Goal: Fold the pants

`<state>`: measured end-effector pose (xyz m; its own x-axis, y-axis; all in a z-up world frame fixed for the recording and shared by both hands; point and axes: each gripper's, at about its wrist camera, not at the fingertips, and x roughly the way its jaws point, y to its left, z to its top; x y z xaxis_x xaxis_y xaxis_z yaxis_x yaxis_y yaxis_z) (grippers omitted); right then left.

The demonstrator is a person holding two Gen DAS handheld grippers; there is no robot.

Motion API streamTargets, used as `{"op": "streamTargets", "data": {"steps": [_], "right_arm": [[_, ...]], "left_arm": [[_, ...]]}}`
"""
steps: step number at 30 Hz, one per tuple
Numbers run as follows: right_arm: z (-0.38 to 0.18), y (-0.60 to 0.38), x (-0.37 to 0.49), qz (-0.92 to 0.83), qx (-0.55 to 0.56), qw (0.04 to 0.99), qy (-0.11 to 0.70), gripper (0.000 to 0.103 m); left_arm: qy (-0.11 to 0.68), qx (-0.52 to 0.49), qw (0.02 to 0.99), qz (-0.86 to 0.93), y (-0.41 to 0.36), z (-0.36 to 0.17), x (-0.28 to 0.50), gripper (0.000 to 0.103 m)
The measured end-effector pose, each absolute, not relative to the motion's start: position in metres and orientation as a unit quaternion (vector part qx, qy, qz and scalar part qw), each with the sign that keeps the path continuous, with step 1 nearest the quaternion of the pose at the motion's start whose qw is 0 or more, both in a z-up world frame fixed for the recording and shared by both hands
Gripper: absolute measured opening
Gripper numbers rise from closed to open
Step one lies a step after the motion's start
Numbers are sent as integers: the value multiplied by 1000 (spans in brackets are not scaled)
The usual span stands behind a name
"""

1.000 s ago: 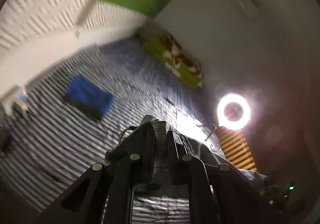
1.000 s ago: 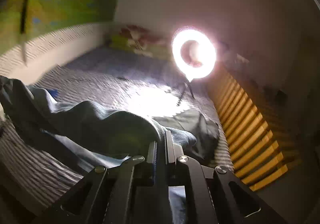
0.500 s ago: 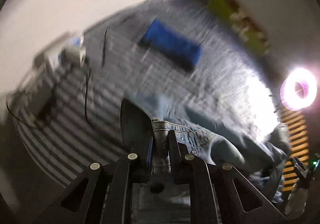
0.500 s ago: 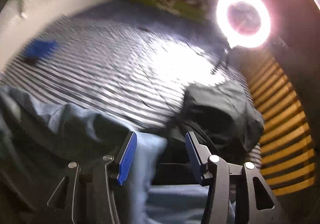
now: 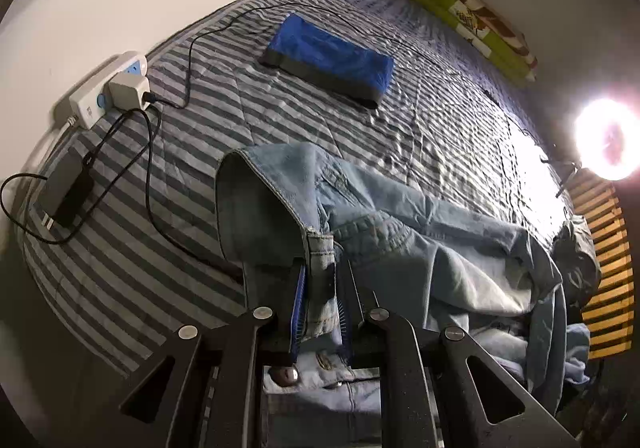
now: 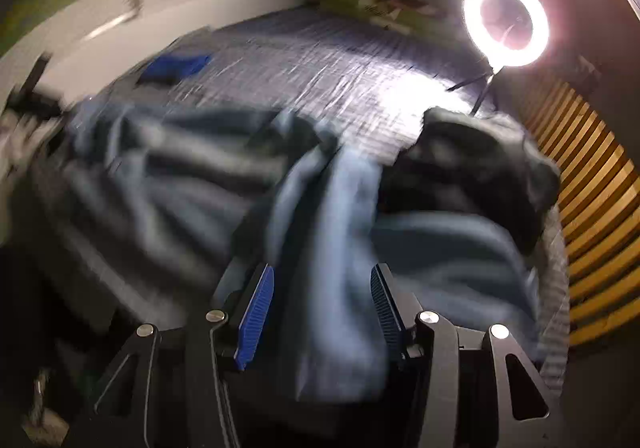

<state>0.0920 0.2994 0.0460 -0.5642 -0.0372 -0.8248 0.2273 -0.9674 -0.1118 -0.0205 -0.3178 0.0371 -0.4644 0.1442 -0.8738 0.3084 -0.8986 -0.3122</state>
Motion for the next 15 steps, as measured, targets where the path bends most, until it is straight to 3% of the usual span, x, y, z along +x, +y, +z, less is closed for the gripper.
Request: {"op": "streamTargets", "data": {"steps": [5,12,15], "right_arm": [[18,262,135,-871,465,110,113,47],[-54,215,89,-844,515,103,111,47],[-78,204,76,-823,539,101,147,45]], "left_arm": [[230,514,50,-825,-313,35,-13,15],[263,519,45,-812,-315,24,-8,15],[259,521,46,-812,-317,23,-8,15]]}}
